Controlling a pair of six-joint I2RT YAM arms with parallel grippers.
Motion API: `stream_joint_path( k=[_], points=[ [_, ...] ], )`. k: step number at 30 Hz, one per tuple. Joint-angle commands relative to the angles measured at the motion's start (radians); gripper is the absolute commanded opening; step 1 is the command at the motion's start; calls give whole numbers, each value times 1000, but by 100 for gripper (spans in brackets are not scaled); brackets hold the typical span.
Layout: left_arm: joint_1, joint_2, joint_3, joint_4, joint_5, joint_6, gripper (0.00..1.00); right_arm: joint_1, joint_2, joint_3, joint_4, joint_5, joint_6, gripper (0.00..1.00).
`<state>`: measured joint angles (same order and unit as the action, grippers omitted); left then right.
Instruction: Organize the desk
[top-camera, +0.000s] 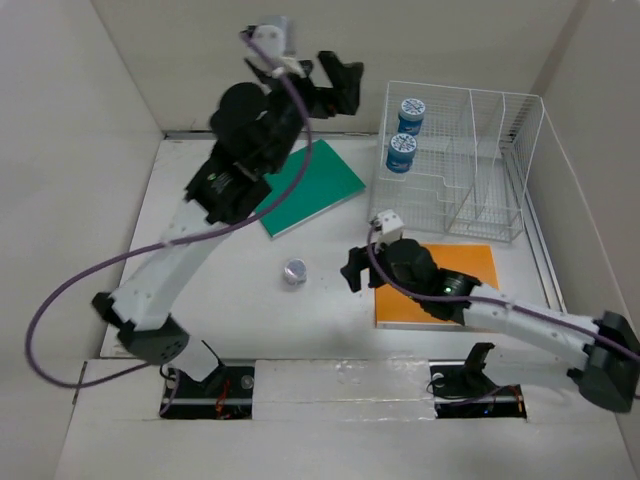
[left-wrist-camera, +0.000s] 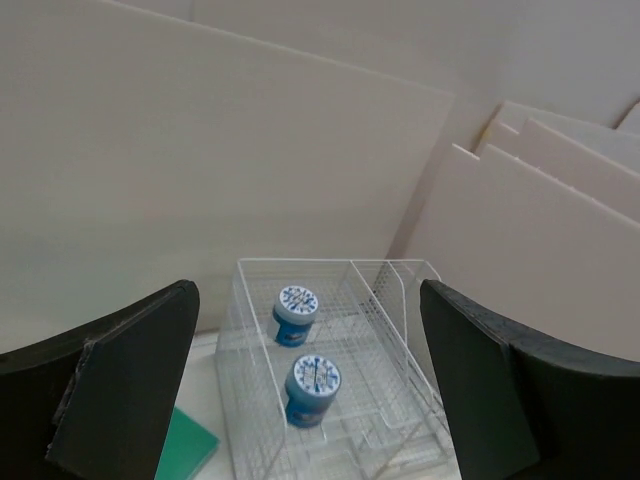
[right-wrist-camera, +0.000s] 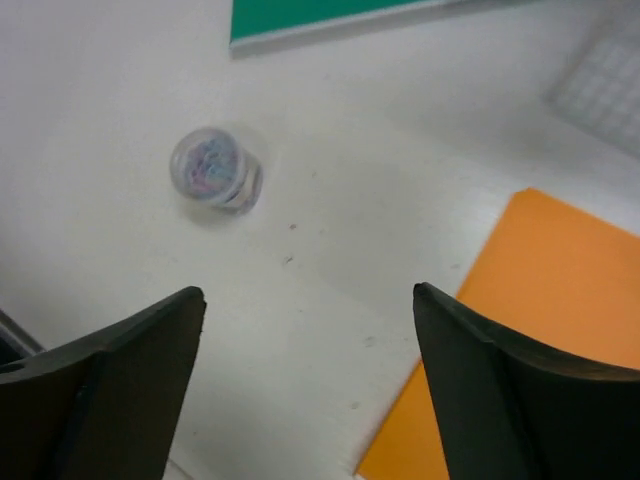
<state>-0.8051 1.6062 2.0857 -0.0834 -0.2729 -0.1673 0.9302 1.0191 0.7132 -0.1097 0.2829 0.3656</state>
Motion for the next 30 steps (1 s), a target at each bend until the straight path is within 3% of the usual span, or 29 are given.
stream_joint_path(
  k=[1, 3, 10, 14, 19, 20, 22, 23, 25, 28, 30],
  points=[
    [-5, -193, -198, 10, -98, -32, 88, 61, 143, 51, 203, -50, -28, 93],
    [-5, -288, -300, -53, -133, -107, 87, 70, 276, 63, 279, -66, -31, 100],
    [4, -846, -914, -137, -186, -351, 85, 117, 631, 247, 338, -71, -88, 100],
    [4, -994, -1076, -287, -236, -409, 85, 117, 769, 339, 377, -64, -116, 100],
    [4, -1103, -1205, -340, -239, -425, 85, 117, 884, 457, 384, -44, -114, 97],
    [4, -1127, -1234, -331, -250, -423, 86, 117, 924, 477, 381, -37, -111, 90],
    [4, -1146, -1257, -329, -253, -417, 86, 117, 937, 489, 381, -27, -102, 89],
    [4, -1152, -1265, -322, -259, -413, 86, 117, 956, 496, 381, -19, -100, 80],
    [4, -1158, -1277, -320, -275, -406, 86, 117, 972, 512, 372, -18, -97, 75],
    [4, -1145, -1273, -326, -267, -397, 86, 127, 949, 502, 358, 36, -79, 54],
    [4, -1138, -1274, -325, -259, -394, 86, 127, 839, 470, 349, 55, -79, 54]
  ],
)
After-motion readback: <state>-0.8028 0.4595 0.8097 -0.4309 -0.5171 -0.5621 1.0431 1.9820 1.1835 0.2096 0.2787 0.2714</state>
